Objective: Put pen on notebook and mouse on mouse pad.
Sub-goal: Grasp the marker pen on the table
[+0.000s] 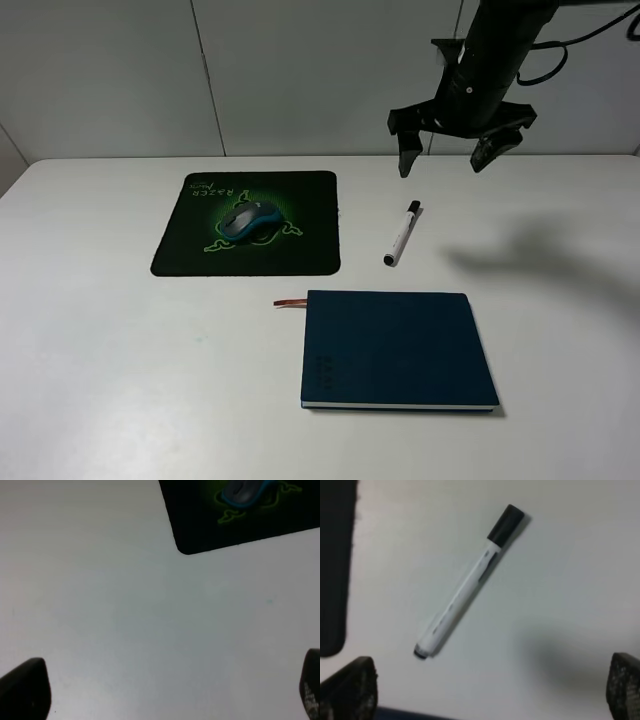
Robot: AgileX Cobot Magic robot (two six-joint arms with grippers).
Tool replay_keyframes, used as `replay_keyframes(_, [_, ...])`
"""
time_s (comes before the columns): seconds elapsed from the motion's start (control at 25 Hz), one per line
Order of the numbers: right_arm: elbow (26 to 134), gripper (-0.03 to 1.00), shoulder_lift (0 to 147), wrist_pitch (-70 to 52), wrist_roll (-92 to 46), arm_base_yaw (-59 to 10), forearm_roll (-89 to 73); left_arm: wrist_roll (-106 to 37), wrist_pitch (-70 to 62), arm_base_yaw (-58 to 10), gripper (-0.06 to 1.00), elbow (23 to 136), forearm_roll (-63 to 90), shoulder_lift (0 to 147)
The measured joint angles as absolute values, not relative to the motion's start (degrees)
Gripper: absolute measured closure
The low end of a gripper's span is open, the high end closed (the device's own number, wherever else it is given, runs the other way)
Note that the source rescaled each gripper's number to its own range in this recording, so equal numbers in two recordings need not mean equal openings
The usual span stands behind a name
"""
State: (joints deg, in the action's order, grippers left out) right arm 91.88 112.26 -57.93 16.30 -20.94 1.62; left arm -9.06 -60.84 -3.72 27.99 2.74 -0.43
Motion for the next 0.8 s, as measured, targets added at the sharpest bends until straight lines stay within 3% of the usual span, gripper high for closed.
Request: replay_keyframes(0.8, [92.9, -0.03, 123.1, -54.9, 24.6, -20.9, 0.6, -9.1, -60.8, -3.7, -0.06, 28.0, 2.7, -0.4])
